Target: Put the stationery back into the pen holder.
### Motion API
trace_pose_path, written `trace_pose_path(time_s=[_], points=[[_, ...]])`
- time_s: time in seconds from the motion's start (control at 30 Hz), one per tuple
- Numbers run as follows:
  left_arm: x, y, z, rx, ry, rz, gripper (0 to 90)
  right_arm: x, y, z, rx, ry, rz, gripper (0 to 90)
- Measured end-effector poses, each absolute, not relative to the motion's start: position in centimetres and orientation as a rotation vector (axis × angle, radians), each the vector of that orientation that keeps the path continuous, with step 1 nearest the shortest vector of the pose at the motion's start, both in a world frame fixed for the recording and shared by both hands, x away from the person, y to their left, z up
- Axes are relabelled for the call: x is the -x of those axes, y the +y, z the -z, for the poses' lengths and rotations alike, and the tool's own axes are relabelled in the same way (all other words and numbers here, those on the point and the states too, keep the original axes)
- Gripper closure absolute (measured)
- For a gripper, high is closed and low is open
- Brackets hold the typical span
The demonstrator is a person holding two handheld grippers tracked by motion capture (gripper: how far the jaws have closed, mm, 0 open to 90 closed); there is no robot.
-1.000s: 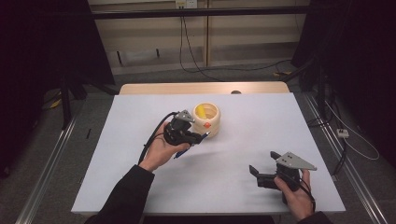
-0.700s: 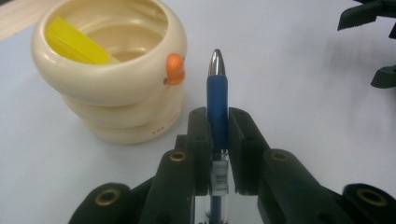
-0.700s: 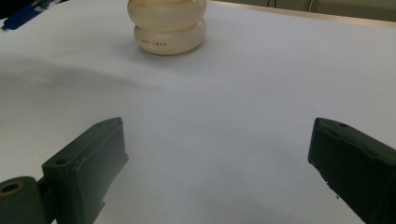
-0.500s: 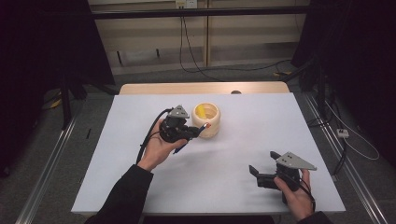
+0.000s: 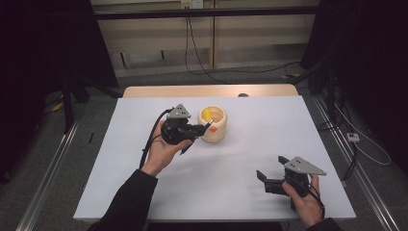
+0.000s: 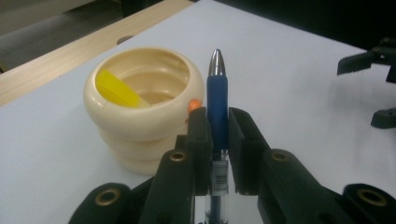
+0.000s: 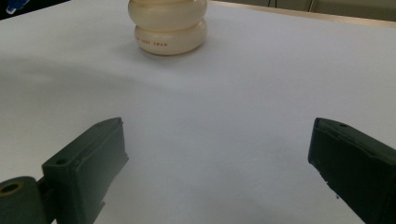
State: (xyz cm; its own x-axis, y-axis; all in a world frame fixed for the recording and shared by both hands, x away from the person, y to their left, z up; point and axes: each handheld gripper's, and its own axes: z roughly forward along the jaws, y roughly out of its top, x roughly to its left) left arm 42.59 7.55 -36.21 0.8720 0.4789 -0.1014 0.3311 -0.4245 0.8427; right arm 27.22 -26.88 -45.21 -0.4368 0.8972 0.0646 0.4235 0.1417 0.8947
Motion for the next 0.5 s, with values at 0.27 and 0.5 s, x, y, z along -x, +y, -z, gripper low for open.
trace_pose_path(time_s=[0.27,0.5], points=[[-43.1,6.8,35.3,-1.975,0.573,-0.191,80.0,-27.3,-26.8,45.2,-1.261,1.932,-1.258,4.1],[-44.0,6.4,34.7,-1.945,0.579,-0.201,80.0,-27.3,-26.9,45.2,-1.262,1.931,-1.261,4.1]])
